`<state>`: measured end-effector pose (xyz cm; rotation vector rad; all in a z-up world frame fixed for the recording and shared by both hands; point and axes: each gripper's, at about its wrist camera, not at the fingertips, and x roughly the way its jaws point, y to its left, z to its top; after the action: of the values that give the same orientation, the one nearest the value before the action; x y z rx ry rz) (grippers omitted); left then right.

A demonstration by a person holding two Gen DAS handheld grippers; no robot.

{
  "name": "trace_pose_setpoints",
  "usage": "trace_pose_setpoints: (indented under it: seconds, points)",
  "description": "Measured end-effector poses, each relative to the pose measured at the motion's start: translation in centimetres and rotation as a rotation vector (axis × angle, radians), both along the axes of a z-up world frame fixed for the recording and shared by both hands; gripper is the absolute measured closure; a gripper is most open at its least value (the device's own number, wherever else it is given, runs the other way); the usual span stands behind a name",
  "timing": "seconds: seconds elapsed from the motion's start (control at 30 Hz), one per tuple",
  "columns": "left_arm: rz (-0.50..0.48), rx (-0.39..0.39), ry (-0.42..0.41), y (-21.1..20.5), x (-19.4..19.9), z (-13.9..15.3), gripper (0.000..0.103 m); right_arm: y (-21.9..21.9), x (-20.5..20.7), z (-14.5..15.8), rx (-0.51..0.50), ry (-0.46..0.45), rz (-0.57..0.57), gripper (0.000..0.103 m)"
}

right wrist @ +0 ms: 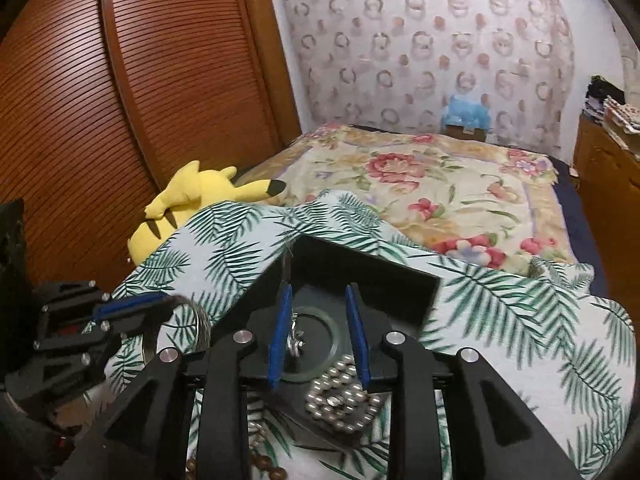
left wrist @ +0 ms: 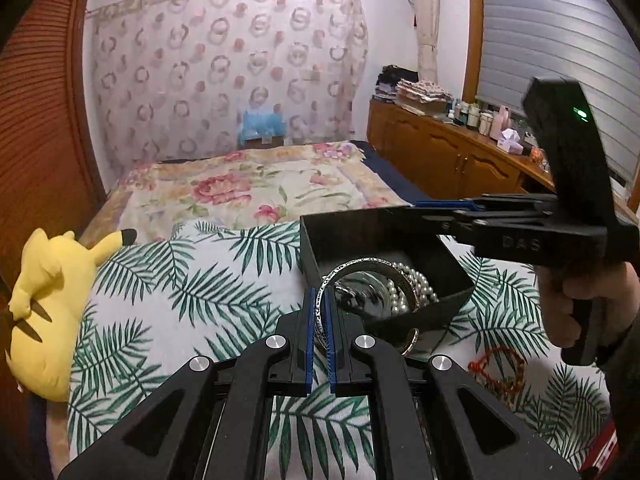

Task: Organize jewelry
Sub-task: 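Lower the silver cuff into the black box with the left tool while the right tool drops the comb in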

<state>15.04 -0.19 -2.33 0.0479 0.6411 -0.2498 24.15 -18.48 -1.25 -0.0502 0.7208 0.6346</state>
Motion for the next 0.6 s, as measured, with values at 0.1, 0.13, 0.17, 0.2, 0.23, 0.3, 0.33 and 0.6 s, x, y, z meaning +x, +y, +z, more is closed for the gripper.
trace_pose_setpoints:
  seconds: [0.1,0.13,0.17,0.2,0.23,0.3,0.33,0.6]
  points:
    - [0.002,0.006,0.004,-0.4,0.8,0.0,0.099,-1.3,-0.6,0.3,0.0,-0.017,-0.02,0.073]
    - [0.002,0.009,0.007,-0.6,1.1,0.0,0.099,-1.7,-0.8,0.4,0.0,-0.024,-0.026,0.073]
    - [0.0,0.012,0.011,-0.8,1.4,-0.1,0.099,-2.0,-1.0,0.5,0.001,-0.03,-0.029,0.073]
    - [-0.001,0.014,0.013,-1.0,1.6,-0.2,0.099,-2.4,-1.4,0.6,0.002,-0.039,-0.034,0.073]
    - [-0.003,0.018,0.015,-1.2,1.8,-0.2,0.099,-2.7,-1.5,0.7,0.002,-0.046,-0.038,0.073]
    - [-0.006,0.026,0.019,-1.6,2.2,-0.3,0.099,-3.4,-1.9,0.9,0.006,-0.056,-0.049,0.073]
    - [-0.007,0.03,0.022,-1.9,2.5,-0.4,0.099,-3.7,-2.0,0.9,0.006,-0.06,-0.054,0.073]
    - [-0.011,0.068,0.039,-3.5,4.2,-0.8,0.099,-5.8,-3.6,0.7,-0.009,-0.078,-0.088,0.073]
